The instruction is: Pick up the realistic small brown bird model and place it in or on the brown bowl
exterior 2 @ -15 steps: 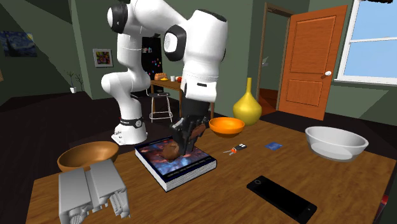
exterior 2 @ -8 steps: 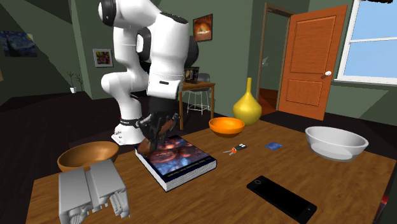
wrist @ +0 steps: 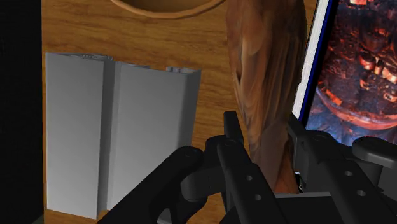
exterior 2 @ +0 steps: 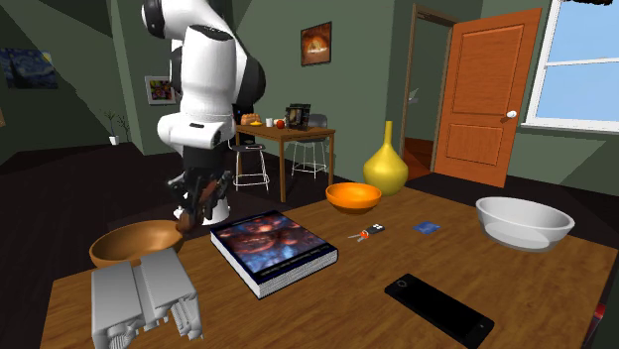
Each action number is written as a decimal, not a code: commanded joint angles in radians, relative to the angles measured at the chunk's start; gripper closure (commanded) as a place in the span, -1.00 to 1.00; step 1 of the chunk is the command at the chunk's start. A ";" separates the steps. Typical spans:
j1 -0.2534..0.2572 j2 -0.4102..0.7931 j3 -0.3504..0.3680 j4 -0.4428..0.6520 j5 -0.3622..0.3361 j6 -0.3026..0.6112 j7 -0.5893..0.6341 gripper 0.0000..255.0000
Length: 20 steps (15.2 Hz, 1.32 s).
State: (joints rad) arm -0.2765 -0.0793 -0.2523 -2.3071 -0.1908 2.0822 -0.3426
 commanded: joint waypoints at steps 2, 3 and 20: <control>-0.031 -0.080 -0.028 -0.082 -0.038 0.011 -0.033 1.00; -0.042 -0.106 -0.038 -0.108 -0.051 0.014 -0.045 1.00; -0.189 -0.266 -0.175 -0.355 -0.221 0.135 -0.174 1.00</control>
State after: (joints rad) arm -0.4653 -0.3625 -0.4217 -2.6546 -0.4103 2.1995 -0.5174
